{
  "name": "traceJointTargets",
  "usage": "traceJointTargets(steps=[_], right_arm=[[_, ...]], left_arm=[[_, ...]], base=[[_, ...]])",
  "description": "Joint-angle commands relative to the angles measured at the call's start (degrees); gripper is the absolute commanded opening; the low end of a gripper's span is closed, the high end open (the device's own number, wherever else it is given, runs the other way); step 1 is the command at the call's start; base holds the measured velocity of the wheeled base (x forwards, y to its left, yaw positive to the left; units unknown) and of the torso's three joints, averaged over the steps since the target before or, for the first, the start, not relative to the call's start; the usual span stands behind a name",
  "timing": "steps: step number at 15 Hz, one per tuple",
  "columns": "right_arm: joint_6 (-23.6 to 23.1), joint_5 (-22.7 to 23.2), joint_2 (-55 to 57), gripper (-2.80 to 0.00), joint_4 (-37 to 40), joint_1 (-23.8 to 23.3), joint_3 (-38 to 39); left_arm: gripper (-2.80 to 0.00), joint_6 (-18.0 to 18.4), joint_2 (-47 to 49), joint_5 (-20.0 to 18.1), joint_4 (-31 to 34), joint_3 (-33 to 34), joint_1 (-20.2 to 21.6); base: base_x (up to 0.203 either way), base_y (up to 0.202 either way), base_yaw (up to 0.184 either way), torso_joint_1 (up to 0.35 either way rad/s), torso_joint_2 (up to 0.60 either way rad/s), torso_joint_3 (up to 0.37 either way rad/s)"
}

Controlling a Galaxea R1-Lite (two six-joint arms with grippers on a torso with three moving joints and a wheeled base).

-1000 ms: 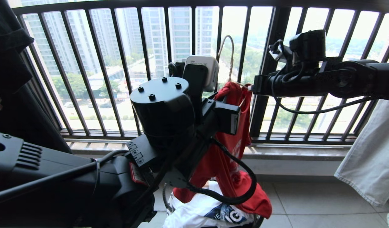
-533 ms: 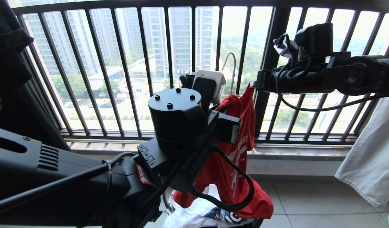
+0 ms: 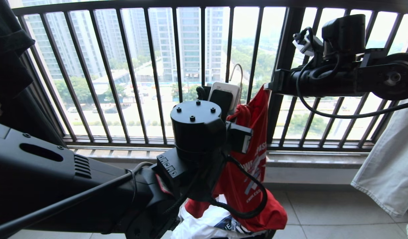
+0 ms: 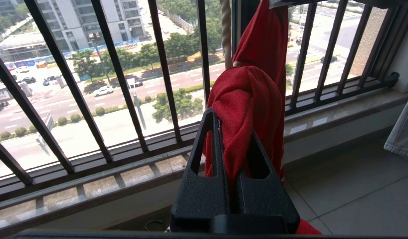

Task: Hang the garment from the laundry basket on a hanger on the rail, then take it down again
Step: Hang the clothes on the clothes rack

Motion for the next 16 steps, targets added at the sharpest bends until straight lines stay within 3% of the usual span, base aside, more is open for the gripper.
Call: traceJointTargets(steps=[1,6,16], right_arm=[[0.0,0.3,-4.2,-2.8,0.0,2.3,3.0],[-1.0,1.0,-7.8,-2.8,-0.2,7.5,6.2],[-1.8,0.5,-13.5,-2.8,0.0,12.8,11.0]], left_arm=[[-2.8,-0.3,0.5,0.0,-0.4,-0.2,0.0],[-2.8,-2.8,1.7,0.0,-2.9,-1.5,-0.2],[-2.8,-2.3,3.4,1.4,-4.7,-3.0,0.1]], base=[[0.0,0.0,0.0,0.0,0.0,0.0],[0.0,0.0,0.0,0.0,0.0,0.0],[0.0,0.0,0.0,0.0,0.0,0.0]])
